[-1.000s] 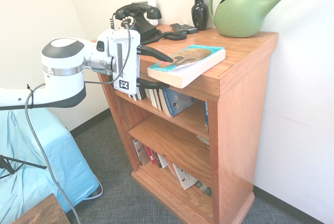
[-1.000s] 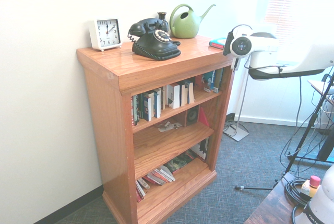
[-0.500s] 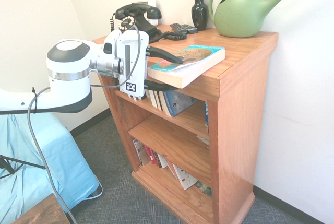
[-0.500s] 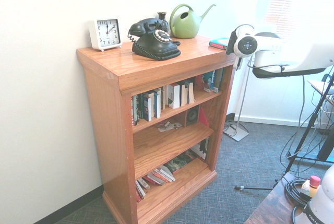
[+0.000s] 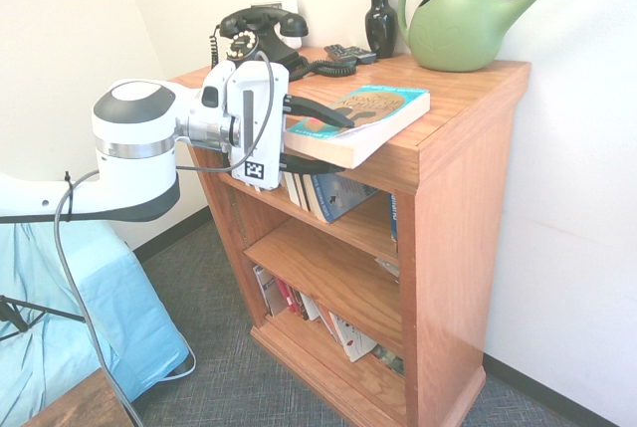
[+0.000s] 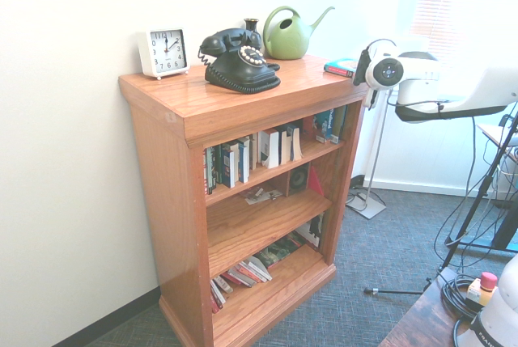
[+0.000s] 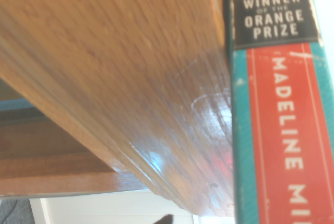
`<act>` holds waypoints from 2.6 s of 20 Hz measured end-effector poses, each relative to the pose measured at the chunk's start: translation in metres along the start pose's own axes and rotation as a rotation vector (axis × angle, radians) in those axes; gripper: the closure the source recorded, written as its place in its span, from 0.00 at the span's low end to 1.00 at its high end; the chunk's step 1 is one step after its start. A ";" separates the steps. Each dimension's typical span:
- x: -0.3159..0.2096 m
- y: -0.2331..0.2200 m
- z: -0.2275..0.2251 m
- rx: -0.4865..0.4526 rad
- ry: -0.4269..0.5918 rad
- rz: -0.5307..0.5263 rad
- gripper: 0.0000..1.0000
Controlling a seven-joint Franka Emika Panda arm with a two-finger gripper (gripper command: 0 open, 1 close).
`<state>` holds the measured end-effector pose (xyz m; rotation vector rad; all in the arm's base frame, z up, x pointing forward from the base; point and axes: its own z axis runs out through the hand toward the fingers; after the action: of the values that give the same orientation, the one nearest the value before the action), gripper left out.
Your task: Organize the shelf
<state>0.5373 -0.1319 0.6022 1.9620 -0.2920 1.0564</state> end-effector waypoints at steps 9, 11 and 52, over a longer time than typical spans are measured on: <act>0.004 0.004 -0.002 -0.003 0.008 0.009 1.00; 0.005 0.004 -0.003 -0.003 0.011 0.011 1.00; -0.129 0.090 -0.095 0.365 -0.379 0.470 1.00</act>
<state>0.3554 -0.1355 0.5810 2.4994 -0.8507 1.0711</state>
